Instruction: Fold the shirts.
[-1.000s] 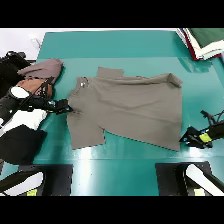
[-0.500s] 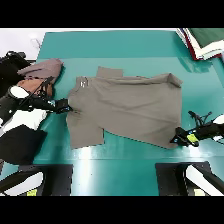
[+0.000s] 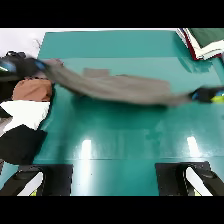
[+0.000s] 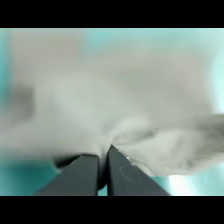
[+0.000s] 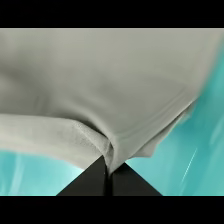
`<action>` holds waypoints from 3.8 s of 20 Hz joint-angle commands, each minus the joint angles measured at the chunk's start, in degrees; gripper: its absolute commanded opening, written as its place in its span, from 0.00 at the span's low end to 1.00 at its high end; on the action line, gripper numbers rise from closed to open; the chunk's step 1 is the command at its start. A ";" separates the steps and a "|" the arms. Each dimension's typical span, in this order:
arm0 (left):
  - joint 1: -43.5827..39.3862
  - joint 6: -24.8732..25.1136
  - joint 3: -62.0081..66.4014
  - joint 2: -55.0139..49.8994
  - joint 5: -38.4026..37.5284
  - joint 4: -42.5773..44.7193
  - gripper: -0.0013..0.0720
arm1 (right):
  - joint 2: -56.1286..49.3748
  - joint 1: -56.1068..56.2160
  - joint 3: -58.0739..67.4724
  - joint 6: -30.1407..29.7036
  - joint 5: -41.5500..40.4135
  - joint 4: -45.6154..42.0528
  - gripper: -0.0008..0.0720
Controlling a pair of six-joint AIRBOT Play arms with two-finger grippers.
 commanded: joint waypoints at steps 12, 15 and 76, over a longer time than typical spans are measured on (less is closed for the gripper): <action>0.04 -10.78 38.23 3.80 -7.08 16.22 0.05 | -6.23 0.52 54.23 7.63 13.00 -12.15 0.03; 0.02 -10.97 29.51 -3.78 -14.62 13.07 0.06 | -10.27 0.52 41.62 7.54 13.25 -12.15 0.03; -15.43 -16.15 -49.20 -0.17 -0.46 5.03 0.06 | -20.63 -11.52 -0.98 2.60 9.42 -10.71 0.58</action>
